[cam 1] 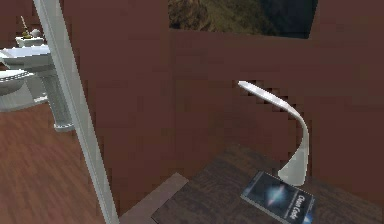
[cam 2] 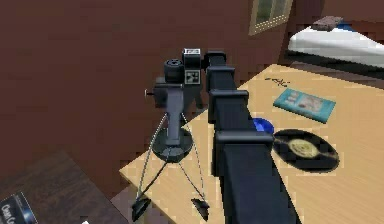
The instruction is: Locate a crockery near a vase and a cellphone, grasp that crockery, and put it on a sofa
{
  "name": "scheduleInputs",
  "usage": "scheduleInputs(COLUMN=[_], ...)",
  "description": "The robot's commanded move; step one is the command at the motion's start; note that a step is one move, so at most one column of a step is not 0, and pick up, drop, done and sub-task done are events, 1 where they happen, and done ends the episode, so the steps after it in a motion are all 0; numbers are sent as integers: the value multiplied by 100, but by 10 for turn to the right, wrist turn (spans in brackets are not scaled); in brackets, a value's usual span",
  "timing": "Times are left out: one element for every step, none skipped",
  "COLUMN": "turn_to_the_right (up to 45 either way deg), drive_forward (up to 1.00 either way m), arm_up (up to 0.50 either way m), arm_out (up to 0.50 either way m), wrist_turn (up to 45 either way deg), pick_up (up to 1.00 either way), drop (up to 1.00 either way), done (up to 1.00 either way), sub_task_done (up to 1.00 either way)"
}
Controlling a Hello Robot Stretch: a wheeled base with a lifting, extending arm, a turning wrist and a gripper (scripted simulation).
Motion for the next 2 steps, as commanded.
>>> scheduleInputs(turn_to_the_right=[0,0], drive_forward=[0,0], arm_up=[0,0], arm_out=[0,0], wrist_turn=[450,450], pick_up=[0,0], drop=[0,0], done=[0,0], sub_task_done=[0,0])
